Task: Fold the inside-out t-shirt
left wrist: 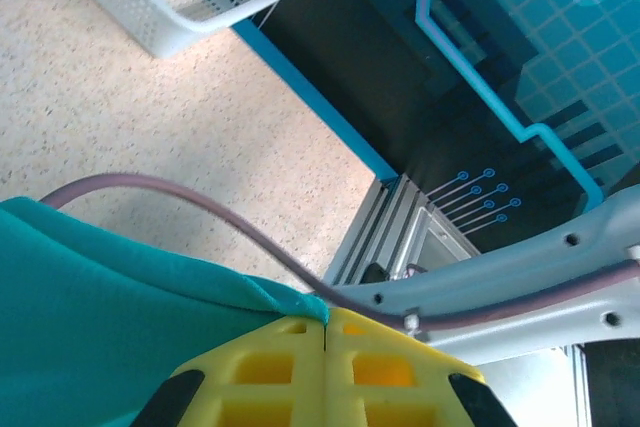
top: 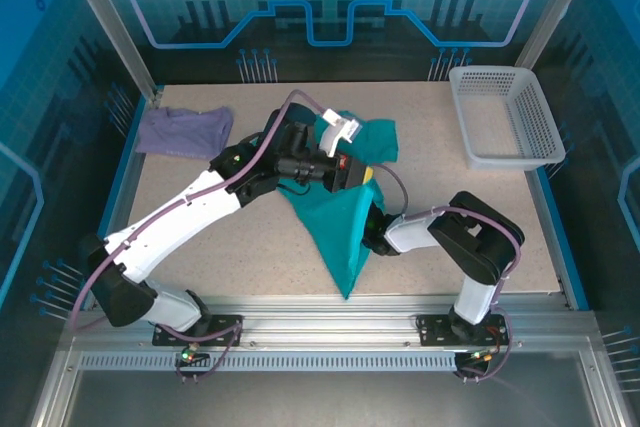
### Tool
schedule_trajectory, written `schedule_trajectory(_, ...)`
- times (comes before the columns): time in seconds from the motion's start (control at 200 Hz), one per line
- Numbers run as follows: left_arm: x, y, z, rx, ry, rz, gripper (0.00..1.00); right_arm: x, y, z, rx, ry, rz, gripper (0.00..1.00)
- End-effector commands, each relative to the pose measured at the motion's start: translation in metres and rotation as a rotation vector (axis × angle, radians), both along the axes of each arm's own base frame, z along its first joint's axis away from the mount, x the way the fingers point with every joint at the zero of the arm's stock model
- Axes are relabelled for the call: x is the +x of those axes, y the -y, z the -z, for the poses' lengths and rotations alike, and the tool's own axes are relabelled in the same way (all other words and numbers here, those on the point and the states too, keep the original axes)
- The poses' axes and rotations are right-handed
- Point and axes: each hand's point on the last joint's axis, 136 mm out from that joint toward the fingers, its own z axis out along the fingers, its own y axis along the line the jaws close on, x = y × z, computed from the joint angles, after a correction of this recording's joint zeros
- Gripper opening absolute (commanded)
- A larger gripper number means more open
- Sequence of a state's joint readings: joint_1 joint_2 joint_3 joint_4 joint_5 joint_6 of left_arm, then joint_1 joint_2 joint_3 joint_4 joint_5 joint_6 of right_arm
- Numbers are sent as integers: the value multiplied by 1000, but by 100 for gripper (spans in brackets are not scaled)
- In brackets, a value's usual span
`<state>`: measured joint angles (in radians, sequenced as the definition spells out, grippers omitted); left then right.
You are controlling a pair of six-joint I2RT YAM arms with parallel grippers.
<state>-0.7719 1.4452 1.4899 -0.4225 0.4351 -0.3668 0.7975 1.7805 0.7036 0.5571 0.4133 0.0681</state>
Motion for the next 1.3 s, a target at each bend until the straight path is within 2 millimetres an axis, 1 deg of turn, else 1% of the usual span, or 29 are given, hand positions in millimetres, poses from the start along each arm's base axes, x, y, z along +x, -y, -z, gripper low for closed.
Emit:
schedule_trajectory(0.0, -12, 4, -28, -52, 39, 54, 0, 5, 13, 15, -90, -63, 64, 54)
schedule_trajectory(0.075, -14, 3, -36, -65, 57, 58, 0, 11, 18, 15, -86, -96, 96, 57)
schedule_trajectory(0.11, -15, 1, -41, -72, 70, 61, 0, 13, 19, 15, -91, -110, 106, 63)
schedule_trajectory(0.15, -16, 0, -45, -77, 82, 60, 0, 16, 20, 15, -101, -121, 121, 66)
schedule_trajectory(0.22, -19, -2, -56, -91, 108, 65, 0, 12, 28, 26, -162, -168, 133, 69)
schedule_trajectory(0.23, -19, -2, -58, -93, 110, 64, 0, 17, 23, 19, -151, -157, 133, 70)
schedule_trajectory(0.27, -20, -3, -64, -100, 126, 65, 0, 19, 23, 18, -161, -161, 139, 71)
schedule_trajectory(0.4, -22, -6, -83, -123, 159, 67, 0, 25, 26, 18, -187, -183, 162, 75)
schedule_trajectory(0.48, -24, -7, -90, -133, 169, 73, 0, 28, 26, 14, -183, -195, 168, 77)
schedule_trajectory(0.645, -29, -11, -95, -141, 177, 78, 0, 36, 29, 10, -187, -233, 167, 78)
schedule_trajectory(0.695, -30, -11, -95, -141, 178, 81, 0, 38, 31, 13, -203, -253, 170, 78)
schedule_trajectory(0.805, -33, -14, -104, -157, 199, 82, 0, 37, 35, 23, -239, -299, 162, 79)
schedule_trajectory(0.88, -34, -17, -116, -171, 227, 75, 0, 35, 37, 29, -254, -329, 167, 80)
schedule_trajectory(1.01, -35, -23, -138, -205, 271, 59, 0, 34, 41, 36, -258, -387, 175, 85)
schedule_trajectory(1.07, -31, -27, -143, -207, 291, 32, 0, 32, 42, 41, -272, -426, 175, 86)
schedule_trajectory(1.12, -25, -32, -147, -208, 305, -3, 0, 28, 43, 46, -285, -460, 170, 85)
schedule_trajectory(1.17, -17, -39, -148, -205, 316, -57, 0, 24, 44, 54, -290, -503, 160, 82)
schedule_trajectory(1.2, -10, -43, -148, -200, 323, -97, 0, 20, 44, 59, -289, -533, 153, 76)
schedule_trajectory(1.295, 10, -56, -144, -168, 343, -212, 0, 8, 44, 75, -281, -631, 127, 49)
